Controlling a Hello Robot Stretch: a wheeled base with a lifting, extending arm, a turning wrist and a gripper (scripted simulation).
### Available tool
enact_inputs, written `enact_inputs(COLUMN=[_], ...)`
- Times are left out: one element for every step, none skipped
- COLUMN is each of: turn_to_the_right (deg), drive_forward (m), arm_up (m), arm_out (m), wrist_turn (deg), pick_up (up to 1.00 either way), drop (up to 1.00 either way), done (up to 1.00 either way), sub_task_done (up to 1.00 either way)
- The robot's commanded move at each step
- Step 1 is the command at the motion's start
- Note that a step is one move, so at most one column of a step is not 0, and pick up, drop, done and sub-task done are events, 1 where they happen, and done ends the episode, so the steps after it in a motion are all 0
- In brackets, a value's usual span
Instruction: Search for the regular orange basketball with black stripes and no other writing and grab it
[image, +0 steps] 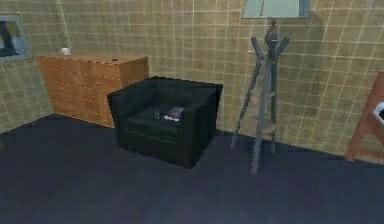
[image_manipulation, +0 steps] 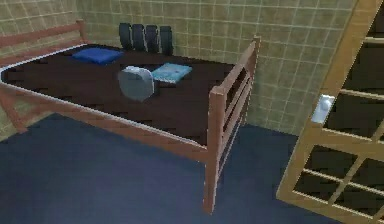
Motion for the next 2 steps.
enact_inputs(turn_to_the_right=[-18.0, 0.0], drive_forward=[0.00, 0.45], arm_up=[0.00, 0.00], arm_out=[0.00, 0.00], wrist_turn=[0.0, 0.0], pick_up=[0.00, 0.00], drop=[0.00, 0.00], done=[0.00, 0.00], sub_task_done=[0.00, 0.00])
